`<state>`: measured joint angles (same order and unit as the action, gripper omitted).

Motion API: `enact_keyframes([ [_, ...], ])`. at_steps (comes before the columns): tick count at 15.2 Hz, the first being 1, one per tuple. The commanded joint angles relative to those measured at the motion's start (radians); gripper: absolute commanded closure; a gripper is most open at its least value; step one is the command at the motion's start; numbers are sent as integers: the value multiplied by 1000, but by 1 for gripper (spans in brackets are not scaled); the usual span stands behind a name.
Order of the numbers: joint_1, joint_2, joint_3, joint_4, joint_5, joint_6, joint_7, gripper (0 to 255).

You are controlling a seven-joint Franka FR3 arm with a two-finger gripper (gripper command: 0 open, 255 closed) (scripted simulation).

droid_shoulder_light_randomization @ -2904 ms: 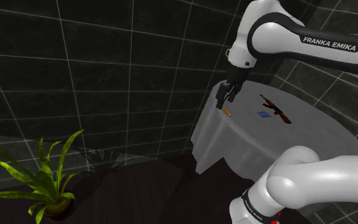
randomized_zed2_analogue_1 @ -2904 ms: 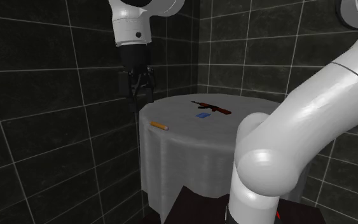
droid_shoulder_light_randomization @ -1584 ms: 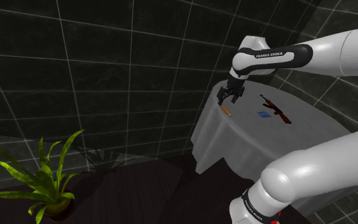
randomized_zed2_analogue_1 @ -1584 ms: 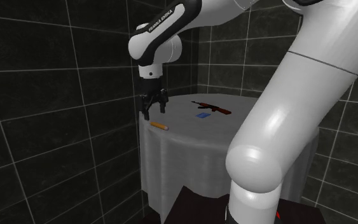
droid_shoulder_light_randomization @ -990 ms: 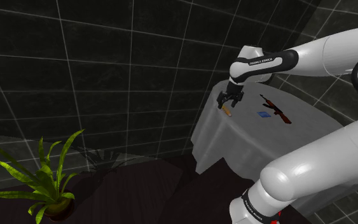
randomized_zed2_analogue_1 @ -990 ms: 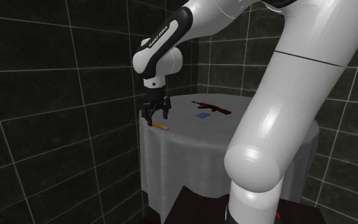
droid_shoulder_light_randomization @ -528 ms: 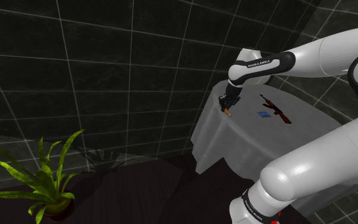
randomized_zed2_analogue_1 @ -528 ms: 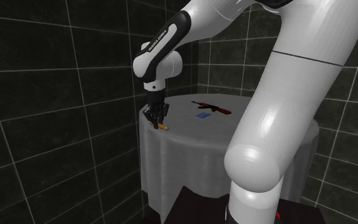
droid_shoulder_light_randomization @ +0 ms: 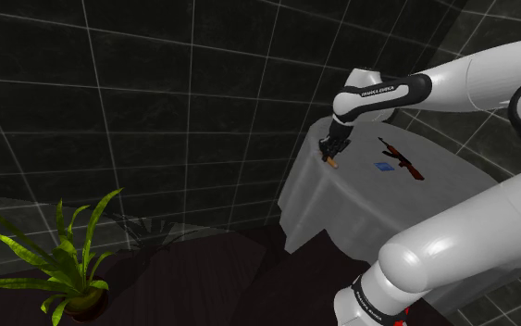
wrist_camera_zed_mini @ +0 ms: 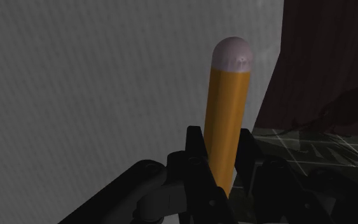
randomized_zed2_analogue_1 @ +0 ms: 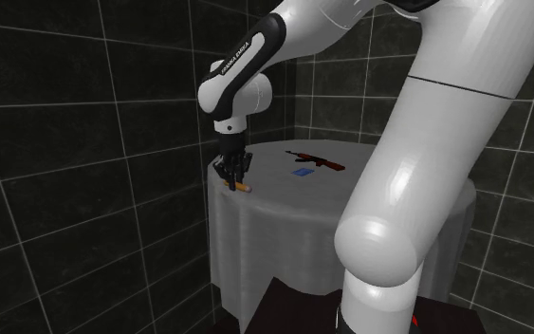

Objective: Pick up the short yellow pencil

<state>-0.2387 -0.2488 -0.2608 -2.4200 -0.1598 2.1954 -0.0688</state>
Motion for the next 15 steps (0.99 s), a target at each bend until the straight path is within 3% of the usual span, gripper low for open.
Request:
enact_keyframes([
  [1, 0, -12, 1, 15, 0, -27, -2, 255],
  [15, 2, -72, 15, 128, 3, -200, -7, 255],
])
